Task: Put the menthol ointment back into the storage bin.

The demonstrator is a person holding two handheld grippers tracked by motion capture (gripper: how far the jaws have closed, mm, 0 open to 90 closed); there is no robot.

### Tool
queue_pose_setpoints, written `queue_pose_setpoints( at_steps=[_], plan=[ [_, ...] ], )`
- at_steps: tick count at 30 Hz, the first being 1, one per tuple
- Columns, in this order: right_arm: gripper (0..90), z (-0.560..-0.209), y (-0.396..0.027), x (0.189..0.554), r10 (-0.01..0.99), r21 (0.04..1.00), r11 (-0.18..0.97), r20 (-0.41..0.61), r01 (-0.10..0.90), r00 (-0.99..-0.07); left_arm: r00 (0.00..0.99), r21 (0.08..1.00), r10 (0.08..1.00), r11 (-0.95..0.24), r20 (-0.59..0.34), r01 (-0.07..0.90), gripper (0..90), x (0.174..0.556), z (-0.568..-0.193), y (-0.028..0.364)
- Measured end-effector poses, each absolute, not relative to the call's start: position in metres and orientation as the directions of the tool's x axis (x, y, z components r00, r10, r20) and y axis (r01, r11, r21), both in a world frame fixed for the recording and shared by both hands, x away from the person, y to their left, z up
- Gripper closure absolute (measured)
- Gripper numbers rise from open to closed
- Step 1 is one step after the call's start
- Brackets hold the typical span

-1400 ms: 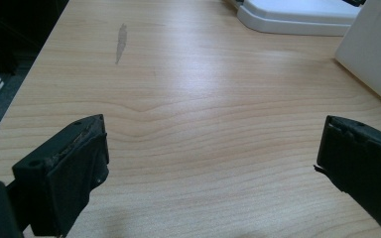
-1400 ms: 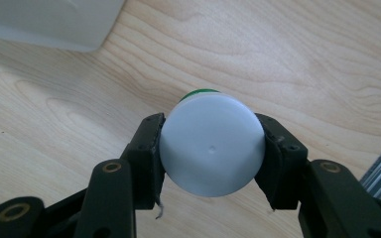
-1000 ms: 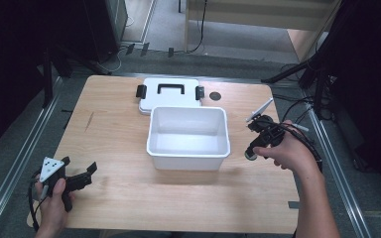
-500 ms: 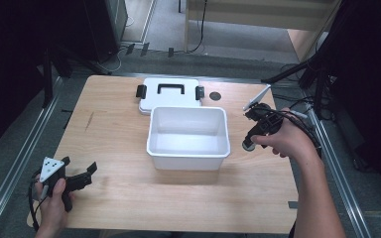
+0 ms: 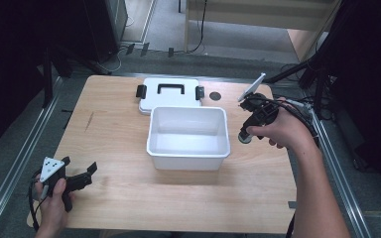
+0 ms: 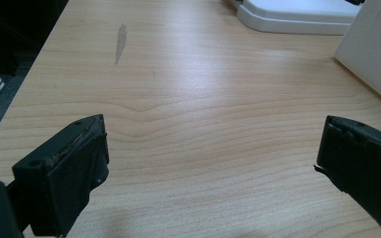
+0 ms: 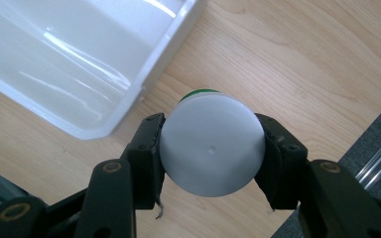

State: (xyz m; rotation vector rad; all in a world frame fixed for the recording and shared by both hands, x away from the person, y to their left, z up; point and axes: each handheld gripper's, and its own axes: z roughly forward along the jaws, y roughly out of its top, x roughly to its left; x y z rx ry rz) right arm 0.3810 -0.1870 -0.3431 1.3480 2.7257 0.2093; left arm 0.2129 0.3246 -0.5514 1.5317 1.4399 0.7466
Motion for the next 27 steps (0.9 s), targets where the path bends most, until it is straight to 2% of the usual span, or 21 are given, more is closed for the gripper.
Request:
queue_pose_setpoints(
  at_steps=[13, 27],
  plan=[
    [51.4, -0.333, -0.155, 0.384, 0.762, 0.169, 0.64, -0.02, 0.749, -0.647, 0.148, 0.89, 0.979, 0.062, -0.143, 0.451, 0.3, 0.213, -0.551, 0.325],
    [51.4, -0.338, -0.124, 0.387, 0.728, 0.167, 0.676, -0.001, 0.718, -0.685, 0.149, 0.89, 0.978, 0.063, -0.144, 0.451, 0.2, 0.213, -0.551, 0.325]
  ],
)
